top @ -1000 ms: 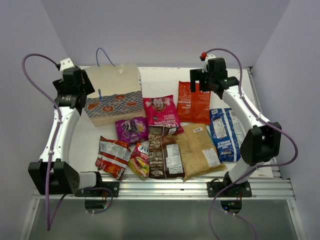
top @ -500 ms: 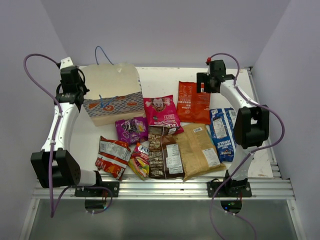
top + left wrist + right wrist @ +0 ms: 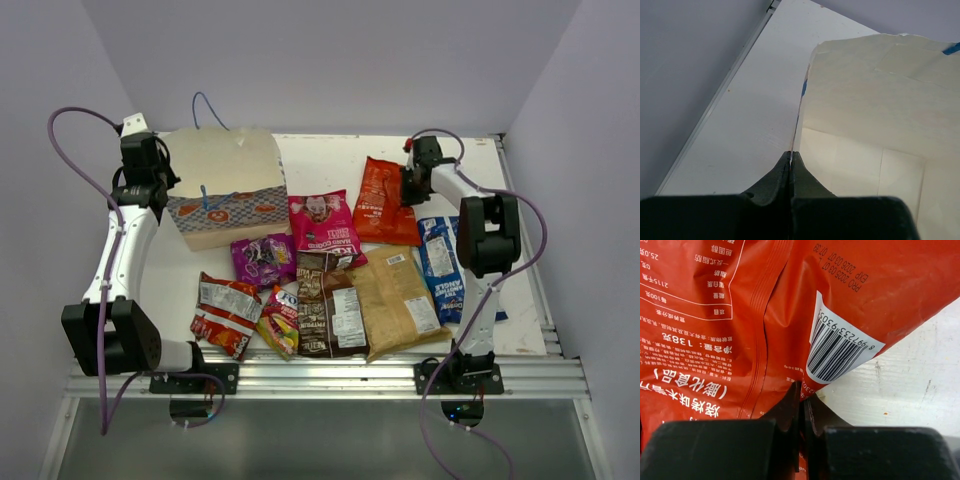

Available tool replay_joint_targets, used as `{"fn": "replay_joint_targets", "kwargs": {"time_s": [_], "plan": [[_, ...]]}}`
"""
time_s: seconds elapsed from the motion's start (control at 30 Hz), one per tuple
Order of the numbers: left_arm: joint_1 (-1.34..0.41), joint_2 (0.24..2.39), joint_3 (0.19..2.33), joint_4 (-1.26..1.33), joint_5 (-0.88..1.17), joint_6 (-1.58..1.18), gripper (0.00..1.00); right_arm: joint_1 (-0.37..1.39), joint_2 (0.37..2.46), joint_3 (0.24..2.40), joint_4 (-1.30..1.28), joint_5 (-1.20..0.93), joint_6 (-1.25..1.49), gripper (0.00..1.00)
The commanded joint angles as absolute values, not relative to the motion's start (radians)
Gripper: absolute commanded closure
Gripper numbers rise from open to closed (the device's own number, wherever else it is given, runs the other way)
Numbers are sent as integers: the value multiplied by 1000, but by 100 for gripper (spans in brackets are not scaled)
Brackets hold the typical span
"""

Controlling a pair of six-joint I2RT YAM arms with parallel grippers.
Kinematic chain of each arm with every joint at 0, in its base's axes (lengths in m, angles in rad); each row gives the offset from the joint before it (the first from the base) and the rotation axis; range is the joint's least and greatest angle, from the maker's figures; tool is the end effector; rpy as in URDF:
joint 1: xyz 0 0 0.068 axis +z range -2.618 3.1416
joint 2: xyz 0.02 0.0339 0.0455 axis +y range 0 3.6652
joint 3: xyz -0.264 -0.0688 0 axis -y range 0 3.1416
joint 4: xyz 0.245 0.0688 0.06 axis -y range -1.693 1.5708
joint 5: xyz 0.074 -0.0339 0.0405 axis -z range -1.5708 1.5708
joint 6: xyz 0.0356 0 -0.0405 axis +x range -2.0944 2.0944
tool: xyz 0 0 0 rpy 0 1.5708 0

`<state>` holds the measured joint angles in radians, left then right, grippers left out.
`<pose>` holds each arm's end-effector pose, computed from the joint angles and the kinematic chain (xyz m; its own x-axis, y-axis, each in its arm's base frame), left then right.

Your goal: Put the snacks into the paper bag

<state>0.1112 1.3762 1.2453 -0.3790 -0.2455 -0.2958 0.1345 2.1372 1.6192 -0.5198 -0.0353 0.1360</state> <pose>0.3115 0.0435 0.3471 -0.3712 -0.3260 -0.8695 -0.4460 0.8839 -0.1409 0.4556 0.0629 0.1727 -0.8662 0.0195 -0.4993 -0.0347 0.9945 0.0990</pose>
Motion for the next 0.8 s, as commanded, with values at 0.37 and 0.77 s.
{"fn": "replay_joint_targets", "kwargs": {"time_s": [0.37,0.77], "plan": [[118,1361,1282,-377,-190,-307,100,254,1986,2279,-706,-187,189,100],[117,1341,1290,-402,-129,-328,100,537,2140,2686,-375,-181,351,100]]}}
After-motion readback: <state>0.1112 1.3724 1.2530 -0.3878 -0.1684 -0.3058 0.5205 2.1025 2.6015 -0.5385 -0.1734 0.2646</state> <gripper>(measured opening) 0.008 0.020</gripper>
